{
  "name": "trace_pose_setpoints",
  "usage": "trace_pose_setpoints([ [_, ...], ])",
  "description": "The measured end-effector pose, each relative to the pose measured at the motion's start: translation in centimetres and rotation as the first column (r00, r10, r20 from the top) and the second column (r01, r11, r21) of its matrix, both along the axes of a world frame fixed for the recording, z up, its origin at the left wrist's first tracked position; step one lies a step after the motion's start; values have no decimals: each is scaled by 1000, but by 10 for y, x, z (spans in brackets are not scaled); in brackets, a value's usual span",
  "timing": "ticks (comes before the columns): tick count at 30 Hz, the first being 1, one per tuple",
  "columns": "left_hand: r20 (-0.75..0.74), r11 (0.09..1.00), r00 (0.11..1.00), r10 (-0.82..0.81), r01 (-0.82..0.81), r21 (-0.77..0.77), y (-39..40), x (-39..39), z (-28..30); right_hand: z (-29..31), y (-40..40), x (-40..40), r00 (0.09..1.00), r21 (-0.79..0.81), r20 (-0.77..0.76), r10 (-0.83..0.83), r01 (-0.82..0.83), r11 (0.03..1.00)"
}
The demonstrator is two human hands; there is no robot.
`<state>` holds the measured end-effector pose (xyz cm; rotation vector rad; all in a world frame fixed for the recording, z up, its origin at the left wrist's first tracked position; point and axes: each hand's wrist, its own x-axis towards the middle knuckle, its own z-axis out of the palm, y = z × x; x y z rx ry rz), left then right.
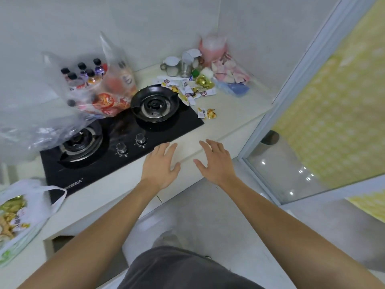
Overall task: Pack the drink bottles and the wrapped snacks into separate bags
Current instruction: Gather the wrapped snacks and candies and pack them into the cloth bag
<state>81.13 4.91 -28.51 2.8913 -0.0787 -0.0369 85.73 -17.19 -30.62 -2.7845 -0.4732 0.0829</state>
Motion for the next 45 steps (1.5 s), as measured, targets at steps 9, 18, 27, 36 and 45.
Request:
trace_pose_setpoints([
  [9, -80, 998, 997, -16, 12, -59, -35, 166, -46, -23, -38, 153, 998, -76, -39, -46, 43, 996],
  [18, -139, 989, 990, -25, 4, -148, -63, 283, -51, -32, -53, 283, 987, -107, -142, -79, 64, 992],
  [27, -271, 984, 962, 26, -72, -162, -105, 357, -102, -65, -45, 426, 970, -97, -224, 95, -119, 988],
  [36, -302, 953, 919, 252, -290, -84, -143, 370, -139, -100, -21, 501, 903, -46, -279, 326, -352, 935],
  [45, -216, 770, 751, 624, -639, 1, -174, 361, -128, -112, -23, 497, 850, 30, -386, 359, -378, 925],
])
